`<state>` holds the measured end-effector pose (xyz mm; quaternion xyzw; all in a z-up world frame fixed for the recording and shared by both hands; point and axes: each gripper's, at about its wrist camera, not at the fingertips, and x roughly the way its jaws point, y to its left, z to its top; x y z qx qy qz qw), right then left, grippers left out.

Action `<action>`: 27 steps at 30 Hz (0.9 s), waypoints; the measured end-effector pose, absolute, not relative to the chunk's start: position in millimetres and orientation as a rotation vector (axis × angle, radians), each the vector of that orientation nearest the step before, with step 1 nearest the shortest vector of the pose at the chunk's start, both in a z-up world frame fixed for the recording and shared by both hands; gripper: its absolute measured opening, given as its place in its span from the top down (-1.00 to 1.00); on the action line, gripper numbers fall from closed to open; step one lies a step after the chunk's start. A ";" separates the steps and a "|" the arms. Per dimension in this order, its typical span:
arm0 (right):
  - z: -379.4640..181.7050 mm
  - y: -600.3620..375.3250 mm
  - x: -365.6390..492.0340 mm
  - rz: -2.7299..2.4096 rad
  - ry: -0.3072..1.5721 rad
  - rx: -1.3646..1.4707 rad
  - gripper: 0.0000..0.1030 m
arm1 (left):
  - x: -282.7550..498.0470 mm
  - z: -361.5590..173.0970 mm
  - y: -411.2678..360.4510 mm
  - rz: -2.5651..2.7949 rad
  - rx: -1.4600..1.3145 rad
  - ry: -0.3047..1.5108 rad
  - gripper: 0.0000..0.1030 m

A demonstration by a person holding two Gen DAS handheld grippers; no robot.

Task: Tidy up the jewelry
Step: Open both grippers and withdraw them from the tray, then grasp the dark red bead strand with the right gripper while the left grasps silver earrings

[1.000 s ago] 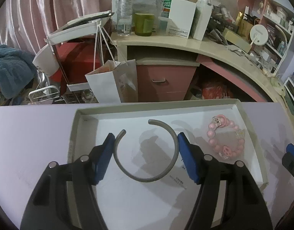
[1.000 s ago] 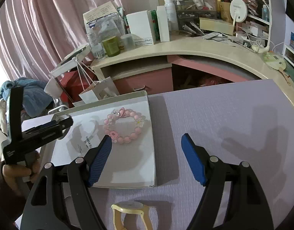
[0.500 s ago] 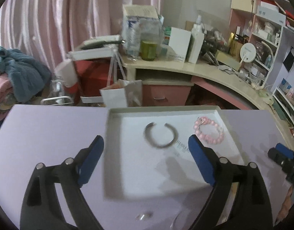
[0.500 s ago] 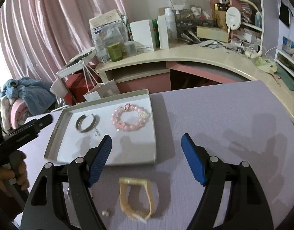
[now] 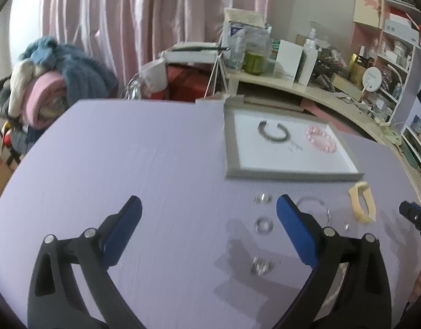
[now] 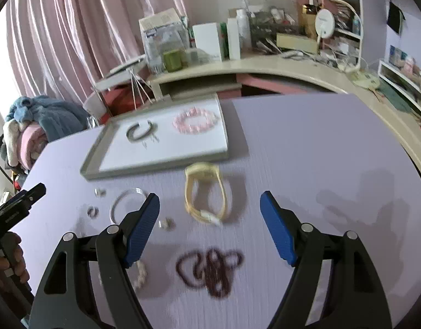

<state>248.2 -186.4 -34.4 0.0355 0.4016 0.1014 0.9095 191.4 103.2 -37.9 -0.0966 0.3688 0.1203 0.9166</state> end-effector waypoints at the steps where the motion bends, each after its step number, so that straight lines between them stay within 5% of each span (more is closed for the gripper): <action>1: -37.7 -187.3 242.6 0.202 0.835 0.068 -0.50 | 184.7 -40.2 102.5 0.249 -0.206 0.762 -0.91; 27: -86.7 -179.2 207.2 0.166 0.893 -0.030 -0.49 | 110.9 -68.2 66.2 0.202 -0.153 0.817 -0.92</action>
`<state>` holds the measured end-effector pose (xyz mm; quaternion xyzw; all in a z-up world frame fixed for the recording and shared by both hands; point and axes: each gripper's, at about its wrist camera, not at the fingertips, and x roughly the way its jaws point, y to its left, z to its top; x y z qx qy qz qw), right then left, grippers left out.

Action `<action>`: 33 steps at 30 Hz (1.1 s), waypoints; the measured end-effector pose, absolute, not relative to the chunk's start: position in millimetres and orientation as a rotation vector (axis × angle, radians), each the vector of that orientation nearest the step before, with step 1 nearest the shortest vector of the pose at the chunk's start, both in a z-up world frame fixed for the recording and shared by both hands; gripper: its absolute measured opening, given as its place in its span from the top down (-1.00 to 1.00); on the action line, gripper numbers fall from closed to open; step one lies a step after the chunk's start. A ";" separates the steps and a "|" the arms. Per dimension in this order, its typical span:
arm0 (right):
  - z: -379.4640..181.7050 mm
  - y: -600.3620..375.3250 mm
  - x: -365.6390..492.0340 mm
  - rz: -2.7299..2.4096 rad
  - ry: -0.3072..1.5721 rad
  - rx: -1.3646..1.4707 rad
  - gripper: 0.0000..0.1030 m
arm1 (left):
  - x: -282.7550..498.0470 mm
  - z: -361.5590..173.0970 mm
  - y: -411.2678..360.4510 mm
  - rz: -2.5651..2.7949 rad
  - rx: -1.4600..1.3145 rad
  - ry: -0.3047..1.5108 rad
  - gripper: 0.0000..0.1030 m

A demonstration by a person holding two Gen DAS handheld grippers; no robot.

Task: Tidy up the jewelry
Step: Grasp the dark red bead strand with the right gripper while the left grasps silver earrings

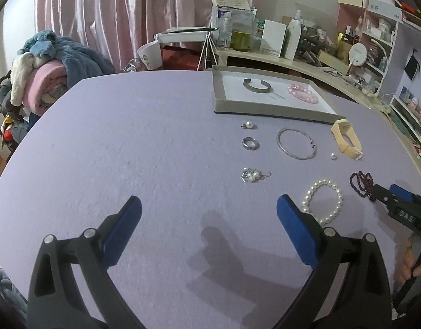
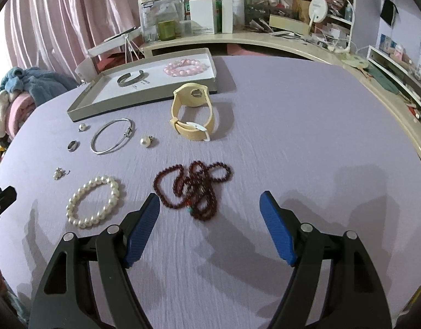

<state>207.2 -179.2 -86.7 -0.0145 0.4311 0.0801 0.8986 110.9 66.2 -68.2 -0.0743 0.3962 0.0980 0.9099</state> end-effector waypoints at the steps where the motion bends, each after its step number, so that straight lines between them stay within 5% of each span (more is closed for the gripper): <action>1: -87.6 -176.3 209.4 0.166 0.894 -0.040 -0.49 | 111.7 -68.7 66.2 0.201 -0.154 0.819 -0.92; 9: -102.7 -159.3 225.3 0.172 0.907 -0.118 -0.53 | 116.3 -72.1 66.6 0.187 -0.152 0.834 -0.92; 11: -102.6 -159.4 224.2 0.196 0.909 -0.100 -0.08 | 118.0 -73.7 66.3 0.181 -0.154 0.840 -0.92; 13: -102.1 -159.8 225.5 0.213 0.913 -0.092 0.70 | 122.3 -76.5 66.4 0.173 -0.156 0.850 -0.92; 29: -62.2 -189.1 216.9 0.247 0.855 0.125 0.84 | 162.4 -88.0 61.1 0.130 -0.170 0.880 -0.91; 31: -56.4 -188.3 216.7 0.263 0.846 0.136 0.84 | 168.9 -89.0 59.2 0.130 -0.165 0.881 -0.81; 33: -53.0 -187.1 217.0 0.275 0.841 0.144 0.84 | 177.3 -91.1 56.0 0.125 -0.157 0.893 -0.51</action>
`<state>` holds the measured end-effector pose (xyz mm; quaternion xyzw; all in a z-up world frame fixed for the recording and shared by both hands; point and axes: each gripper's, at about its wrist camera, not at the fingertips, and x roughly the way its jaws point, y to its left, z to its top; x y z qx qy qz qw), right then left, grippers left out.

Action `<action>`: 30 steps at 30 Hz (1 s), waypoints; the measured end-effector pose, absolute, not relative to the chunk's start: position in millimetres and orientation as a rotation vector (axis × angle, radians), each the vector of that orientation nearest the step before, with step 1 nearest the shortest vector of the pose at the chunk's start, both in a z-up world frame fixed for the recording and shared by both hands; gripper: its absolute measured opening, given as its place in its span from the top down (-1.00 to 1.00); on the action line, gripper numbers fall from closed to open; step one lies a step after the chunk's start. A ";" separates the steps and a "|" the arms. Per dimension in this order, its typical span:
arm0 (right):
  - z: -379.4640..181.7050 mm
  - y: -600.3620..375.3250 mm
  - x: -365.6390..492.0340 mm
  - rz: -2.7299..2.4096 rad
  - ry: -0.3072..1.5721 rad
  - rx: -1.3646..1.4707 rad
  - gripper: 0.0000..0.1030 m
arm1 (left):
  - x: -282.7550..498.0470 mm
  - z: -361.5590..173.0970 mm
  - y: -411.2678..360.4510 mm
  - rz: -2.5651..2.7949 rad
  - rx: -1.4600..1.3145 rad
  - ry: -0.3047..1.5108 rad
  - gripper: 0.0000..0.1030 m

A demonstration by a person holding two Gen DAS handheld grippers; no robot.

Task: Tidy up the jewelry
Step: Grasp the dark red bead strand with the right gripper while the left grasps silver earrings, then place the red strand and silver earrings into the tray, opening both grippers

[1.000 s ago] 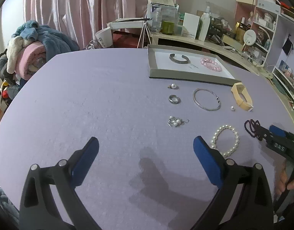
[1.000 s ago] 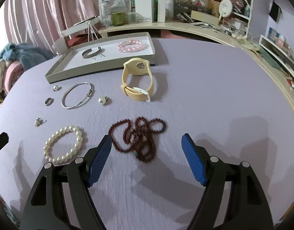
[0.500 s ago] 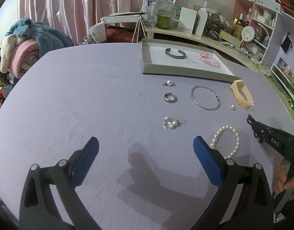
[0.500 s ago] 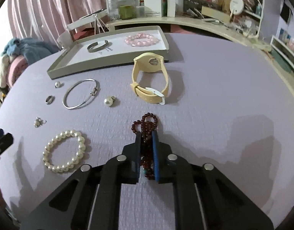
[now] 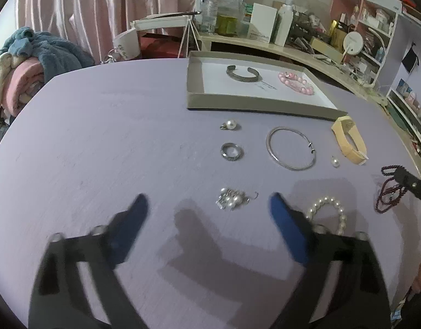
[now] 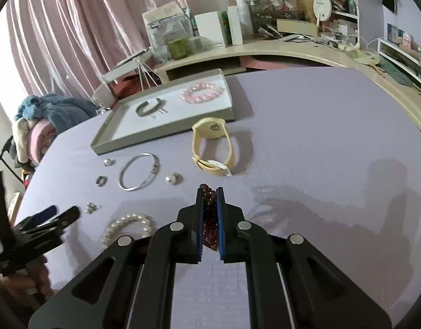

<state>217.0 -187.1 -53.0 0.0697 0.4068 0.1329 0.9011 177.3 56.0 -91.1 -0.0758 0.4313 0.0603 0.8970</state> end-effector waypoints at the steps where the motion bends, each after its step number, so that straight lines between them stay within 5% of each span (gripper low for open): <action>1: -51.6 -185.9 217.5 0.283 0.841 0.148 0.84 | 181.2 -92.8 54.7 0.125 -0.154 0.902 -0.45; 10: -50.0 -185.4 218.8 0.301 0.854 0.169 0.84 | 202.3 -107.9 40.6 0.147 -0.103 0.945 0.05; 14: -48.8 -187.5 220.5 0.298 0.855 0.184 0.83 | 203.0 -107.5 33.5 0.123 -0.082 0.932 0.77; 30: 22.7 -187.9 243.2 0.360 0.661 0.190 0.84 | 214.6 -6.5 62.8 -0.006 -0.150 0.743 0.81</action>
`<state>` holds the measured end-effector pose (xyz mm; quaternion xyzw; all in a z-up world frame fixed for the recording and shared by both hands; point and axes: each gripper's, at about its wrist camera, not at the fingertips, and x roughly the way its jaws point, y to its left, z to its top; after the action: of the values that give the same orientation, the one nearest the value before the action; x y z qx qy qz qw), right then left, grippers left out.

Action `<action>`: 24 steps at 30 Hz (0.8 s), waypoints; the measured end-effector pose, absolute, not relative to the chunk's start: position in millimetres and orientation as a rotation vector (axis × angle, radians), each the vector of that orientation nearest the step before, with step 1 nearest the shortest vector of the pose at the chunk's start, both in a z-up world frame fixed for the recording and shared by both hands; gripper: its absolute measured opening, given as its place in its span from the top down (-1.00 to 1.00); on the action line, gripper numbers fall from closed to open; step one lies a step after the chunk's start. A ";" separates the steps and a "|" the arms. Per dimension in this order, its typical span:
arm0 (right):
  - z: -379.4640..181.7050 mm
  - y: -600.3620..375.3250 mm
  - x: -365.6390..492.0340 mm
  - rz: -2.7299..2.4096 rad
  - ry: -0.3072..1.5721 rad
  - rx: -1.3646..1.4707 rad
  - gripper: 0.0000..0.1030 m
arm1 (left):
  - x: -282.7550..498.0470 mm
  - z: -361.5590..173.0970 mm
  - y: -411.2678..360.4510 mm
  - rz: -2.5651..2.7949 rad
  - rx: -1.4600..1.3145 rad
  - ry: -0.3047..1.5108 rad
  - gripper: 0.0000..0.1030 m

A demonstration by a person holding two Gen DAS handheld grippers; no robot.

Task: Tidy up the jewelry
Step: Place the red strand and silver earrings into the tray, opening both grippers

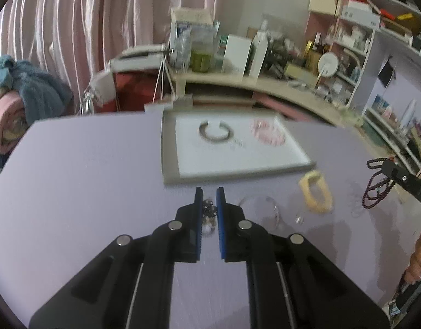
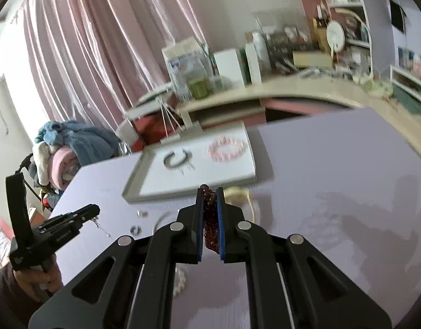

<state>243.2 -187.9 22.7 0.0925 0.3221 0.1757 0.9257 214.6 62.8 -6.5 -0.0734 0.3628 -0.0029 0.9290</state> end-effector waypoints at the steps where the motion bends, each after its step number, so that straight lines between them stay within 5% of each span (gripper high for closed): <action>1: 28.4 -187.0 246.3 0.363 0.644 0.185 0.84 | 217.4 2.6 65.4 -0.011 -0.153 0.727 0.81; 14: 61.3 -168.0 298.4 0.390 0.565 0.142 0.84 | 272.0 47.6 72.0 -0.059 -0.172 0.664 0.81; 24: 13.5 -127.1 361.2 0.404 0.687 0.097 0.84 | 325.4 29.6 67.9 -0.061 -0.157 0.708 0.81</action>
<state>361.2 -127.1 13.5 0.0473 0.3343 0.1968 0.9205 325.4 67.9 29.6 -0.0767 0.3462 -0.0297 0.9346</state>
